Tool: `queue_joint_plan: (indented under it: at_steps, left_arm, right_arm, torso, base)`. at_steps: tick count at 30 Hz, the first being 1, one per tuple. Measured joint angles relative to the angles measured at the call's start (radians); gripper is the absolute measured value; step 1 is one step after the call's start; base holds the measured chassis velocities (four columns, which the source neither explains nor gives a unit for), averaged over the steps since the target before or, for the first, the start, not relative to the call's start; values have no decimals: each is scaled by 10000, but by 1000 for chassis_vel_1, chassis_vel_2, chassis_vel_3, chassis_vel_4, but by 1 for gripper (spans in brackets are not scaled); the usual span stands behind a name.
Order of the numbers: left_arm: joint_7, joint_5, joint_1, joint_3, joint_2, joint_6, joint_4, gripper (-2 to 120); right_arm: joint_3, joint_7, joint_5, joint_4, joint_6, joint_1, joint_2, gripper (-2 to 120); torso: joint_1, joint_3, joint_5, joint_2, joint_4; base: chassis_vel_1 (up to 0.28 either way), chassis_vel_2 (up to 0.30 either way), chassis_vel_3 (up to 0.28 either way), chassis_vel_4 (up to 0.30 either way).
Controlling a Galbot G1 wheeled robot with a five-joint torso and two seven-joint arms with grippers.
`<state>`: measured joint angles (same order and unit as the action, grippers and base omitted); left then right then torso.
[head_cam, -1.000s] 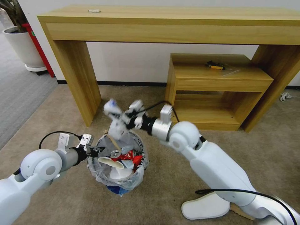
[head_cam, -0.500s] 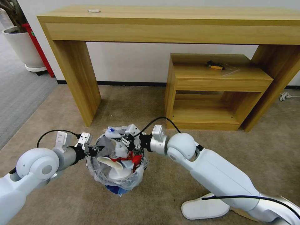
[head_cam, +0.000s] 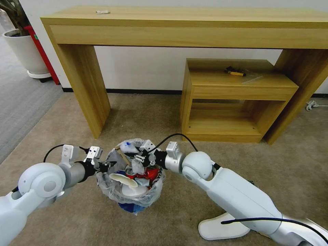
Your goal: Pick up the trash bin and place the garbage on the floor into it.
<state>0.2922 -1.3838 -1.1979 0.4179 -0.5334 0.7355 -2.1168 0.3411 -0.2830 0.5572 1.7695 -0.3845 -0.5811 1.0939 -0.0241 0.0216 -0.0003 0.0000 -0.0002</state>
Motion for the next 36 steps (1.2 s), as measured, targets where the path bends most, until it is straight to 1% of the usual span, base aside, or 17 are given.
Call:
queue_joint_plan:
  at_steps: [1,3,4,5,8,9,10,12,15,20,21,22,23,24,25,30,36]
  left_arm:
    - [0,0,0,0,0,0,0,0]
    - [13,-40,9,24,7,-1,-9,0]
    - [53,-97,21,39,12,-3,-40,0]
    - [53,-97,21,39,12,-3,-40,0]
    - [88,-144,-17,48,11,-7,-73,0]
    - [88,-144,-17,48,11,-7,-73,0]
    - [83,-150,-47,66,11,-14,-83,0]
    - [81,-150,-65,87,12,-45,-86,0]
    - [31,-140,-79,110,13,-75,-79,0]
    - [-1,-48,-78,92,-37,-81,30,0]
    - [74,92,-103,89,-46,-8,174,0]
    - [35,128,-120,36,-77,29,182,0]
    - [36,147,-120,30,-78,32,198,0]
    - [36,147,-120,30,-78,32,198,0]
    - [26,149,-111,22,-79,32,196,0]
    - [-47,132,-24,5,-82,14,193,0]
    - [-46,162,-120,71,-74,17,198,0]
  right_arm:
    - [0,0,0,0,0,0,0,47]
    - [-12,4,85,43,-3,-42,-46,55]
    - [-16,4,177,114,1,-65,-90,63]
    - [-16,4,177,114,1,-65,-90,63]
    - [5,4,275,363,-17,-90,-185,78]
    - [5,4,275,363,-17,-90,-185,78]
    - [6,12,295,449,-23,-92,-215,84]
    - [-9,16,305,501,-23,-94,-240,88]
    - [-170,47,423,768,-35,-93,-357,99]
    - [-323,216,655,1061,-81,-92,-471,100]
    - [-543,493,741,1113,-110,-72,-569,100]
    - [-521,566,985,1313,-178,-105,-610,100]
    - [-539,613,1050,1347,-204,-106,-651,100]
    - [-539,613,1050,1347,-204,-106,-651,100]
    - [-544,627,1106,1372,-208,-111,-665,100]
    - [-490,634,1157,1339,-211,-187,-684,100]
    - [-911,847,1176,1334,-211,-289,-674,100]
  torso:
    - [0,0,0,0,0]
    - [-1,0,0,0,0]
    - [-1,0,0,0,1]
    - [-1,0,0,0,1]
    - [-1,0,-1,0,0]
    - [-1,0,-1,0,0]
    - [-1,1,-1,0,1]
    - [0,0,0,0,1]
    - [-1,0,0,0,1]
    - [0,0,-1,0,-2]
    - [0,-2,6,1,-2]
    - [-1,4,-10,0,0]
    - [-1,3,-7,0,-2]
    - [-1,3,-7,0,-2]
    - [0,-1,3,2,6]
    - [-1,1,1,2,-3]
    - [0,1,0,2,3]
  base:
    - [0,0,0,0]
    - [0,0,0,0]
    - [0,0,0,0]
    - [0,0,0,0]
    - [0,0,0,0]
    - [0,0,0,0]
    - [0,0,0,0]
    - [0,0,0,0]
    - [0,0,0,0]
    - [0,0,0,0]
    - [0,0,0,0]
    - [0,0,0,0]
    - [0,0,0,0]
    - [0,0,0,0]
    - [0,0,0,0]
    - [0,0,0,0]
    - [0,0,0,0]
